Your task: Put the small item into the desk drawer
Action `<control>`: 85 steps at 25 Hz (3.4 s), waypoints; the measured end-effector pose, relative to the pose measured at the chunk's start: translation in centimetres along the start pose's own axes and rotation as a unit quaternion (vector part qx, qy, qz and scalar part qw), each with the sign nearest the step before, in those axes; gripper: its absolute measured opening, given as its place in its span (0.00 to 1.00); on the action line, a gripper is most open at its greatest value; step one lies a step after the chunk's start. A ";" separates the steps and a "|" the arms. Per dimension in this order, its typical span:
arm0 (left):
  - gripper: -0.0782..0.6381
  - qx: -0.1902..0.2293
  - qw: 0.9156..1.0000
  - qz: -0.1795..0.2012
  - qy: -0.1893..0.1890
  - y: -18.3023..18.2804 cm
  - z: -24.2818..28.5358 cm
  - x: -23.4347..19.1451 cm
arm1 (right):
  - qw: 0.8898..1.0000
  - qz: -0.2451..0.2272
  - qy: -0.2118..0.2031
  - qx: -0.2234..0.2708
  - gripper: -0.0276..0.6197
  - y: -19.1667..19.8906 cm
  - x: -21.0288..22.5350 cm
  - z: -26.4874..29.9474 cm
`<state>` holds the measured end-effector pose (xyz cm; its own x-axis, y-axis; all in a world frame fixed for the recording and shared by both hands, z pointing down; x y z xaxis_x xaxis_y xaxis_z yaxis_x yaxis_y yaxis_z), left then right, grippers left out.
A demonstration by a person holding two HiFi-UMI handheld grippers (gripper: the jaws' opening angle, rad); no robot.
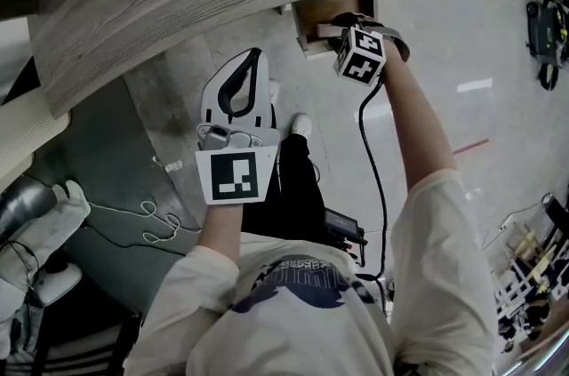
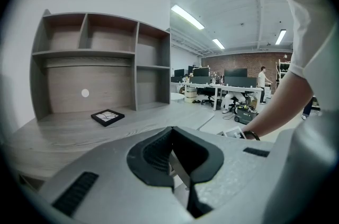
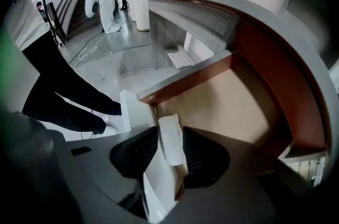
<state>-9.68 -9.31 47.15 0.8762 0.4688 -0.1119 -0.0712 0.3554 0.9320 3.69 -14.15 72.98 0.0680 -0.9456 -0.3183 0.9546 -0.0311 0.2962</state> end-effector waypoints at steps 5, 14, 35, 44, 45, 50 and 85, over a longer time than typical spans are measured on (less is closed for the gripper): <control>0.12 0.004 1.000 0.004 0.003 -0.1 -0.7 0.9 | 1.000 0.005 0.013 0.010 0.26 -0.4 -0.2 -1.4; 0.12 0.016 1.000 0.013 0.009 -1.5 -2.5 3.3 | 0.996 0.022 0.068 0.046 0.26 -1.1 -0.1 -6.6; 0.12 0.094 0.994 0.060 0.008 -14.8 -8.9 10.3 | 0.869 0.272 0.321 0.259 0.23 -7.4 3.4 -39.0; 0.12 0.149 0.986 0.071 0.013 -19.5 -11.3 11.0 | 0.734 0.421 0.395 0.358 0.19 -7.9 6.5 -49.7; 0.12 0.156 0.985 0.068 0.015 -19.8 -11.5 11.1 | 0.724 0.430 0.400 0.362 0.17 -7.9 6.5 -50.2; 0.12 0.176 0.982 0.066 0.018 -21.0 -12.4 11.6 | 0.686 0.468 0.412 0.375 0.08 -7.5 6.0 -52.0; 0.12 0.186 0.980 0.074 -0.003 -21.2 -10.8 10.7 | 0.676 0.463 0.442 0.366 0.04 -7.1 7.6 -51.3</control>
<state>-3.93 -3.15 22.44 0.8726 0.4872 0.0342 -0.0190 -0.0360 0.9992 12.28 -4.48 22.21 0.9932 -0.1163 -0.0097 0.0079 -0.0163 0.9998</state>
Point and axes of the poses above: the fingertips, and each gripper's own axes: z forward along the fingers, x to its right, y out of its underside, the point moved 1 cm from there along -z, backward along the fingers, and after that the axes turned 14 degrees about y, right-handed, at the moved point
